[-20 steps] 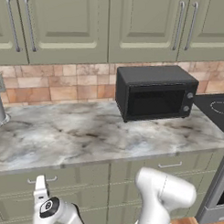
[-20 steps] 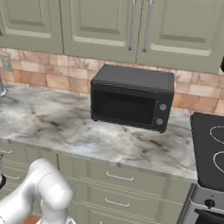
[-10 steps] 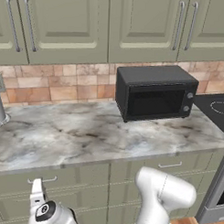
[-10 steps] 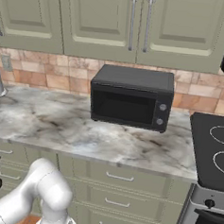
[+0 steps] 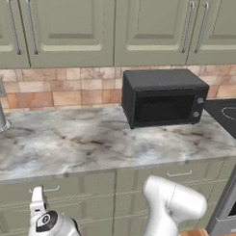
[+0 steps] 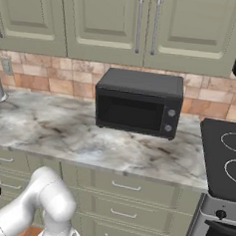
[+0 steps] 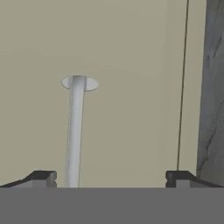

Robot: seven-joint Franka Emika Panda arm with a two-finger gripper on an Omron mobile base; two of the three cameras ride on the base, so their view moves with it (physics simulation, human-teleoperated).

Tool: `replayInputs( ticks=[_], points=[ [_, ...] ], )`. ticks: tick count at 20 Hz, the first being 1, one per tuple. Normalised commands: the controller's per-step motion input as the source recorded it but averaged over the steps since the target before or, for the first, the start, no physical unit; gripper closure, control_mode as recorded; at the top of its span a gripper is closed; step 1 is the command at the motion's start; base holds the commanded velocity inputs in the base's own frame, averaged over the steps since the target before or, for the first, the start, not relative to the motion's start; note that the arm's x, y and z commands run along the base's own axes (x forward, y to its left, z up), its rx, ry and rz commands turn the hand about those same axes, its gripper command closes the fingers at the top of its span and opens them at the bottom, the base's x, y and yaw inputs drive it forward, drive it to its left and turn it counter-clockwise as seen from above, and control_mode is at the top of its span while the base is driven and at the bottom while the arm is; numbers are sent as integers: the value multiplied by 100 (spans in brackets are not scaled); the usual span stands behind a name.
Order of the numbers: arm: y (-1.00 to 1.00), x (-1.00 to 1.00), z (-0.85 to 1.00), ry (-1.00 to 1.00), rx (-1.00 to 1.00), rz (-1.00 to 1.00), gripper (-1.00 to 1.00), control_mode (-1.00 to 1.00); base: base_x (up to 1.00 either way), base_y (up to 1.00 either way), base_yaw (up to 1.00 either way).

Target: Take the tongs from the drawer on the left and place them on the dining counter next to the tray containing the kebab skewer.

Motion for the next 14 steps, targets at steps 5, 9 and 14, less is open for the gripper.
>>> replayInputs(
  ticks=[5, 9, 14],
  points=[
    [0, 19, -40, -6, 0, 0, -100, -100, 0, 0, 0],
    [0, 24, -45, -6, 0, 0, -100, -100, 0, 0, 0],
    [0, 23, -59, -5, 0, 0, -100, -100, 0, 0, 0]
  ],
)
